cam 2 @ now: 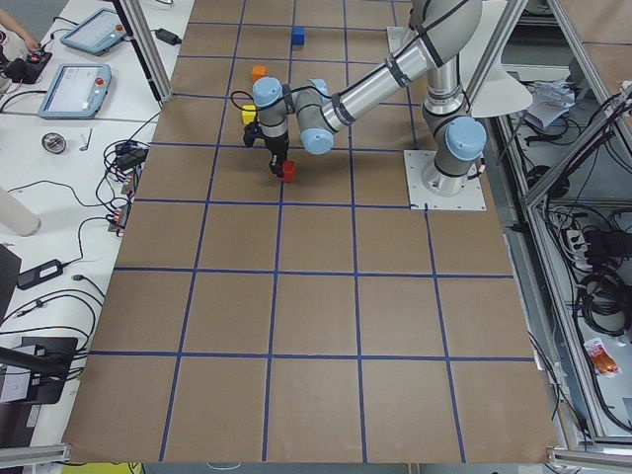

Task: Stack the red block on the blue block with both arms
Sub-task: 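Close the left gripper on the red cube and lift it, then carry the red cube with the left gripper toward the table center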

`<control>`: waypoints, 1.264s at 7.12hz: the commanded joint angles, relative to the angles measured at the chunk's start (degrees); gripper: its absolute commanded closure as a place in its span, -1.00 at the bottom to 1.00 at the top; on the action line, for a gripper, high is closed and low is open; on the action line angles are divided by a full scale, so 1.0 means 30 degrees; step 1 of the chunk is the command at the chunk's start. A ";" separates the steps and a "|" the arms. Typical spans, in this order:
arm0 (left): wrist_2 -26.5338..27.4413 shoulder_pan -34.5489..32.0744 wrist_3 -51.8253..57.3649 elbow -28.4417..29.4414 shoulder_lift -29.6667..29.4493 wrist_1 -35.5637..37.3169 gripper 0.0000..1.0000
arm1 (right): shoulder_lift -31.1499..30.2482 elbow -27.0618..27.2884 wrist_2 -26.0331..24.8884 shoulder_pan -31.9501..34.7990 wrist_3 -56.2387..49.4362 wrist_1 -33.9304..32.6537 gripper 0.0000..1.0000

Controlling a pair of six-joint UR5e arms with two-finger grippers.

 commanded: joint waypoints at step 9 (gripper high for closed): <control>-0.2277 -1.0610 -1.3361 0.4673 -0.4047 0.0342 0.95 | 0.0207 -0.0017 -0.0117 -0.0029 -0.0098 -0.1195 -1.00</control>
